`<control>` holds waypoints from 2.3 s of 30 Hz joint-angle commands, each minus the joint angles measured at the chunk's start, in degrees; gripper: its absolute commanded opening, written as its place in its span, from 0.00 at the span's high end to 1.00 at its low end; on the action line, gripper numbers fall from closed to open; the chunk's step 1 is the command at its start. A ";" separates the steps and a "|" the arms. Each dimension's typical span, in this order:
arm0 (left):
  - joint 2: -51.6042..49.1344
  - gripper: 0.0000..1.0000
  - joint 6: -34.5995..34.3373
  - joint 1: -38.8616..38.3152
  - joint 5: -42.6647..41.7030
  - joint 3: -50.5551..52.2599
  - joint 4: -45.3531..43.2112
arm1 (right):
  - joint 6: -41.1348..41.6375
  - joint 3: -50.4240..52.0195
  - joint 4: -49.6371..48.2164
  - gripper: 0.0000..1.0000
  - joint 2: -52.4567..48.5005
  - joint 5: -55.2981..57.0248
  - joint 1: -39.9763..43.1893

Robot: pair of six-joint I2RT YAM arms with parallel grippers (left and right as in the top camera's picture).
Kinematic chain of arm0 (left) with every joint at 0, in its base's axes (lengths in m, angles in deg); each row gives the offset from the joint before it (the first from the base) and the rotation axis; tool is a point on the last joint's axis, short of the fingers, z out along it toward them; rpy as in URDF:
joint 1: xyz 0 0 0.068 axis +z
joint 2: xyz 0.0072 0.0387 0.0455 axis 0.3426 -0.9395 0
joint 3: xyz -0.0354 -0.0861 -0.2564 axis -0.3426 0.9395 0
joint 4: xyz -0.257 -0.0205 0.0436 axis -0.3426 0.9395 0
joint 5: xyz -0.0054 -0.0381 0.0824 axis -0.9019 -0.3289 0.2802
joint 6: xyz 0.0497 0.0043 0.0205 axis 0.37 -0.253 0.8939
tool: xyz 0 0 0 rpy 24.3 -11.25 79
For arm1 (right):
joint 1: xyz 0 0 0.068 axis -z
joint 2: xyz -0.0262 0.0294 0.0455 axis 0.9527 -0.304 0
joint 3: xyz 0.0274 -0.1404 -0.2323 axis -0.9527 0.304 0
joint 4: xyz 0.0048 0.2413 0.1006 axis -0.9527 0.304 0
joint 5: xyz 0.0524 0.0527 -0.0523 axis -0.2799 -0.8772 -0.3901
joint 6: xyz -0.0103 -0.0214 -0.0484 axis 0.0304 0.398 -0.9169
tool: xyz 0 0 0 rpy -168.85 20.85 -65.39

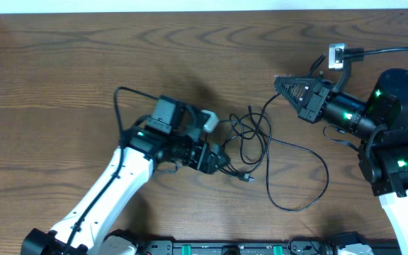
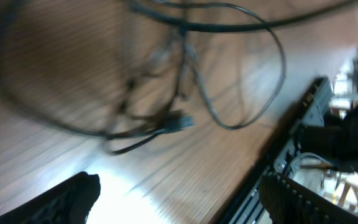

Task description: Untangle cables

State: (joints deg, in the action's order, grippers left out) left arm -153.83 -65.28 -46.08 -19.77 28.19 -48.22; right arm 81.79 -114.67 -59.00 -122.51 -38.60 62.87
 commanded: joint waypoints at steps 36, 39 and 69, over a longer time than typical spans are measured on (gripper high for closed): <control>-15.28 0.92 -27.34 8.41 25.59 0.26 -10.43 | -3.74 -0.31 5.49 0.99 3.23 -0.22 9.20; -15.28 0.92 -24.92 13.16 25.59 0.26 -6.60 | -5.29 -0.33 7.52 0.99 3.69 -0.22 11.15; -15.32 0.92 -21.49 48.59 22.34 1.73 2.69 | -12.22 -0.31 17.09 0.99 -0.81 2.29 18.25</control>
State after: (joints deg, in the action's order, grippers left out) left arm -169.57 -86.68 1.99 1.74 29.35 -45.36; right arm 72.54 -114.39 -42.65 -121.68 -39.76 80.03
